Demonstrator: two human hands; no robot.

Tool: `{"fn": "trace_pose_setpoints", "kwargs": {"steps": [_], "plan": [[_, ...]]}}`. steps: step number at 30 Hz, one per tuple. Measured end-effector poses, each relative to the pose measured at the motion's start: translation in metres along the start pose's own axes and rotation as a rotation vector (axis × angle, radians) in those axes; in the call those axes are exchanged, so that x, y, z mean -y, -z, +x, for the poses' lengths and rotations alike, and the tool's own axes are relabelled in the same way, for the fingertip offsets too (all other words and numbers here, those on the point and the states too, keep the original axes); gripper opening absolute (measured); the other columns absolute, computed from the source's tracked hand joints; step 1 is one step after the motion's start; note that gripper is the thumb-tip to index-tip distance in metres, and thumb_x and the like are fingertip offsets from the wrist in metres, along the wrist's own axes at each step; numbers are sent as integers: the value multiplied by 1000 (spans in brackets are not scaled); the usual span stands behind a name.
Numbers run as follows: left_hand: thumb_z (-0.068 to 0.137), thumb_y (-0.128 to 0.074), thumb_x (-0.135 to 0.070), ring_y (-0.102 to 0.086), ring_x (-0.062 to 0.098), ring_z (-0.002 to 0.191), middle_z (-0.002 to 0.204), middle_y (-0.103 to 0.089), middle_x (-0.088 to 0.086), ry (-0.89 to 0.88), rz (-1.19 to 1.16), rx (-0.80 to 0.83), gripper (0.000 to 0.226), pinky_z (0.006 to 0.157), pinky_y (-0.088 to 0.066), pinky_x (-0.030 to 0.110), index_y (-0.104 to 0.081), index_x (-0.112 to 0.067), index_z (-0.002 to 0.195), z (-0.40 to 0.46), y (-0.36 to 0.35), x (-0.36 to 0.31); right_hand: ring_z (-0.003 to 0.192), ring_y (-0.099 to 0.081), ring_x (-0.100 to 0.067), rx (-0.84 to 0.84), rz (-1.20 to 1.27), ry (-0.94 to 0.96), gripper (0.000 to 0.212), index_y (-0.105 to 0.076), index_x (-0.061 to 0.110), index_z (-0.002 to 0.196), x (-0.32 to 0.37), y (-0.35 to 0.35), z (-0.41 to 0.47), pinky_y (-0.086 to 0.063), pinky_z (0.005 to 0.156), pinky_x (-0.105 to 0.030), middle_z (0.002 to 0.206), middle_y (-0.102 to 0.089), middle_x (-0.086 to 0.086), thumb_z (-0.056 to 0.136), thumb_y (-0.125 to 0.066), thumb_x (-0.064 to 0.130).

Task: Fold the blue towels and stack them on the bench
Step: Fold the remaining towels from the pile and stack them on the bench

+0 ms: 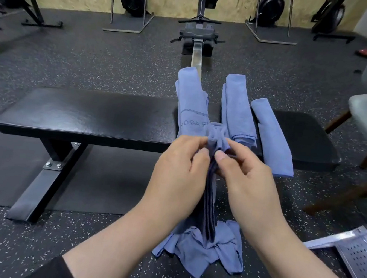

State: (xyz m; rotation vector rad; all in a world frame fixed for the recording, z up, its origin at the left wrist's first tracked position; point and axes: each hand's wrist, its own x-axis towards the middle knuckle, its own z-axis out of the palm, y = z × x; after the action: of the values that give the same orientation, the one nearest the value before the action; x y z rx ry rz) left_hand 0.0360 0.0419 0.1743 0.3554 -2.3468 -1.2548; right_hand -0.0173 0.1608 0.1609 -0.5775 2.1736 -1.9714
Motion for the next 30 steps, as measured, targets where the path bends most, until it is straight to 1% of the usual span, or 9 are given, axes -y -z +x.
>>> {"fn": "trace_pose_setpoints", "kwargs": {"steps": [4, 7, 11, 14, 19, 22, 24, 27, 30], "plan": [[88, -34, -25, -51, -10, 121, 125, -60, -20, 13, -109, 224, 52, 106, -41, 20, -65, -31, 129, -2, 1, 0, 108, -67, -1, -34, -69, 10, 29, -68, 30, 121, -6, 5, 4, -52, 98, -28, 120, -69, 4, 93, -71, 29], [84, -35, -19, -50, -6, 130, 139, -60, -16, 91, -187, 307, 59, 115, -39, 31, -64, -22, 136, 3, 2, 4, 100, -68, 1, -96, -82, -8, 28, -69, 28, 119, -11, 10, 13, -52, 90, -18, 120, -70, 2, 96, -66, 14], [81, -40, -17, -57, -1, 126, 136, -63, -18, 208, -224, 388, 62, 113, -43, 37, -62, -25, 139, 8, 5, 6, 109, -66, -5, -32, -124, -38, 33, -67, 31, 123, -16, 14, 20, -52, 100, -33, 121, -69, 6, 93, -66, 15], [87, -40, -9, -56, -5, 126, 139, -61, -16, 246, -309, 408, 61, 113, -44, 34, -56, -27, 143, 4, 1, 5, 99, -69, -4, -42, -108, -45, 34, -69, 34, 114, -17, 14, 21, -55, 91, -28, 116, -70, 4, 91, -67, 9], [96, -44, 0, -69, 4, 102, 108, -75, -14, 203, -288, 264, 42, 91, -53, 35, -56, -36, 113, 9, 0, 7, 77, -65, -8, -125, -77, -74, 33, -74, 29, 95, -18, 18, 23, -54, 75, -35, 86, -76, 5, 91, -58, 0], [87, -73, -17, -63, 4, 101, 113, -66, -10, 186, -171, 67, 49, 88, -49, 25, -52, -35, 127, 18, 7, 14, 82, -67, -8, -58, -56, -60, 38, -72, 24, 104, -16, 18, 25, -53, 75, -28, 92, -77, 5, 89, -54, -5], [82, -81, -25, -63, 3, 109, 120, -66, -11, 224, -160, 147, 57, 93, -48, 22, -56, -33, 133, 23, 12, 14, 96, -71, -5, 6, 29, -44, 40, -69, 19, 111, -12, 16, 23, -53, 82, -18, 101, -78, 7, 90, -54, -11], [86, -78, -20, -70, 4, 93, 98, -78, -4, 239, -255, 242, 18, 84, -52, 23, -76, -23, 103, 25, 17, 9, 98, -71, -5, 18, 141, -29, 32, -64, 12, 114, -12, 14, 21, -52, 82, -14, 103, -78, 1, 92, -58, -11], [87, -76, -19, -62, 5, 77, 90, -77, 1, 157, -287, 146, 7, 75, -50, 28, -76, -15, 92, 28, 18, 3, 98, -71, -4, 75, 220, -60, 29, -60, 12, 122, -12, 16, 20, -53, 79, -16, 106, -77, -1, 95, -65, 2]]}}
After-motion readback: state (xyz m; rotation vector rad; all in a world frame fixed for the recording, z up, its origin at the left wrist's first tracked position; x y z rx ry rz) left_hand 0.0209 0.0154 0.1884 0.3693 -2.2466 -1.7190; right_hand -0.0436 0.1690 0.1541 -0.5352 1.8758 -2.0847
